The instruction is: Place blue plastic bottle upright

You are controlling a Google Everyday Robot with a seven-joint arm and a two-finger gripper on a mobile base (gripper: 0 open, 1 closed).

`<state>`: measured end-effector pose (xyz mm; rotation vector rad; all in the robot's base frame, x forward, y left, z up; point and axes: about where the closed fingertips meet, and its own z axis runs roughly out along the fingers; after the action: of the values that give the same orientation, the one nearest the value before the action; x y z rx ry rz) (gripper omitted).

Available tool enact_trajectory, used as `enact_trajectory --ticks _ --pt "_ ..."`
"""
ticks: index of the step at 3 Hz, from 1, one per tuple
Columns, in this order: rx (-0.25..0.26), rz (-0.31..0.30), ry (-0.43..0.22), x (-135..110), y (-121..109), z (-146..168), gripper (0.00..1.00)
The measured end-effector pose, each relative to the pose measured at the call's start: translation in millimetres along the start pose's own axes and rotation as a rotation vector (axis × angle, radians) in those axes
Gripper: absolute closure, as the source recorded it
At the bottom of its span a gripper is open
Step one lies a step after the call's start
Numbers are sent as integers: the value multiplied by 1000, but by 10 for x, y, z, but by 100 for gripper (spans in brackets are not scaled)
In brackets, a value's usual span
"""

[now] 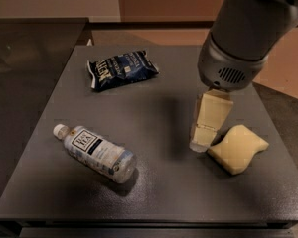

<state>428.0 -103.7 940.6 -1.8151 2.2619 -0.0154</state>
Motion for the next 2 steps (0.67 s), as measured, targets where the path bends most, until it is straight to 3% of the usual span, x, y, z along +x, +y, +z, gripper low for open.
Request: enact_trajectory --ticks 2 --pt "-56 -24 11 -731 290 266 0"
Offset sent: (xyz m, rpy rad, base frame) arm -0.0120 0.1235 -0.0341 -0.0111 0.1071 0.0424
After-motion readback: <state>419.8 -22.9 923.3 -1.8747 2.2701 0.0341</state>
